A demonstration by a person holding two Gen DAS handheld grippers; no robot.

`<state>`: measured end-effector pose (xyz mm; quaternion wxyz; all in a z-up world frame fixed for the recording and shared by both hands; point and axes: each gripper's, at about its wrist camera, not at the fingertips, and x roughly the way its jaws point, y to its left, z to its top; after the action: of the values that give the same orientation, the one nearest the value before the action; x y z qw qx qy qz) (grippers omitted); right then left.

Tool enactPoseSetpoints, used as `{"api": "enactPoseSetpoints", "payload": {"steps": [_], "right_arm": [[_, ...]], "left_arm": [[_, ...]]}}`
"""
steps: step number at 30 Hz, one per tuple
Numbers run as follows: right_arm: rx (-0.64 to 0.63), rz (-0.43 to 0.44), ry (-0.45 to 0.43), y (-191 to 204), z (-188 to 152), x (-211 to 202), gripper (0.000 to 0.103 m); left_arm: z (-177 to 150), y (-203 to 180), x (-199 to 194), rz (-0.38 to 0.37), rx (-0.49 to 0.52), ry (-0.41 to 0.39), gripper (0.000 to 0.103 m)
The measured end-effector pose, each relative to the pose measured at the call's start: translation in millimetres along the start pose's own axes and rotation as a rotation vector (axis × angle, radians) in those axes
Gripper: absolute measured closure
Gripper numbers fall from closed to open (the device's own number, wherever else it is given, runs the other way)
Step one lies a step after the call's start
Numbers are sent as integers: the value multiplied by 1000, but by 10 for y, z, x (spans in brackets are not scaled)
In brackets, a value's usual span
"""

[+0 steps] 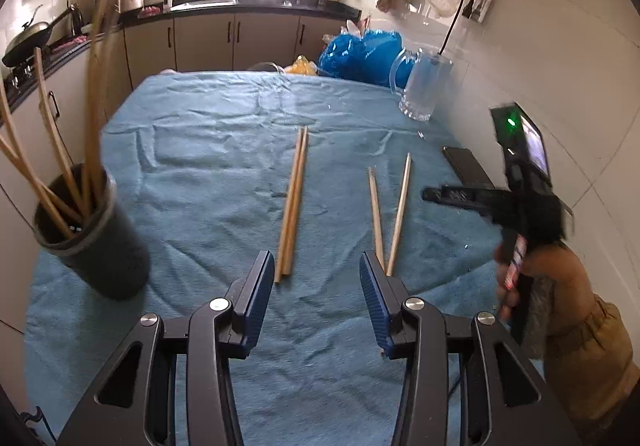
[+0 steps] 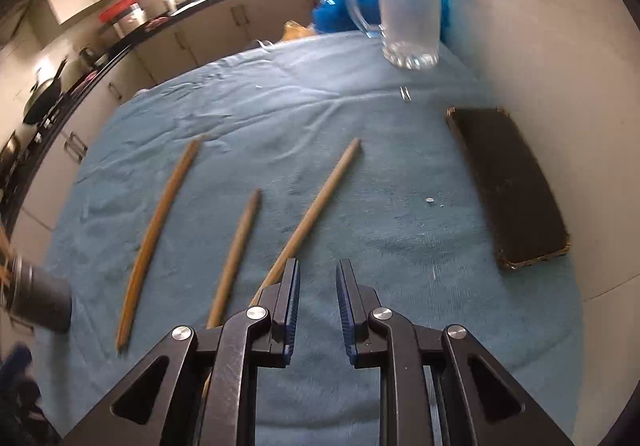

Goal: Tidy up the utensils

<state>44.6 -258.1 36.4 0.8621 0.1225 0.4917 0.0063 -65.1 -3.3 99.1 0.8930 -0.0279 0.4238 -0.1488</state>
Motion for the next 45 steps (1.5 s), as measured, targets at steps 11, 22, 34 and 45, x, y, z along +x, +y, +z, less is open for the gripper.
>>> {"api": "enactPoseSetpoints", "payload": {"steps": [11,22,34,45], "right_arm": [[-10,-7,70,-63,76,288,103],[60,122,13,-473,-44,-59,60],[65,151,5,-429,138,98,60],[1,3,85,-199,533,491,76]], "left_arm": [[289,-278,448,26,9,56,60],[602,-445,1333,4,-14,162,60],[766,-680,1906,-3,50,248,103],[620,-341,1681,-80,-38,283,103]]}}
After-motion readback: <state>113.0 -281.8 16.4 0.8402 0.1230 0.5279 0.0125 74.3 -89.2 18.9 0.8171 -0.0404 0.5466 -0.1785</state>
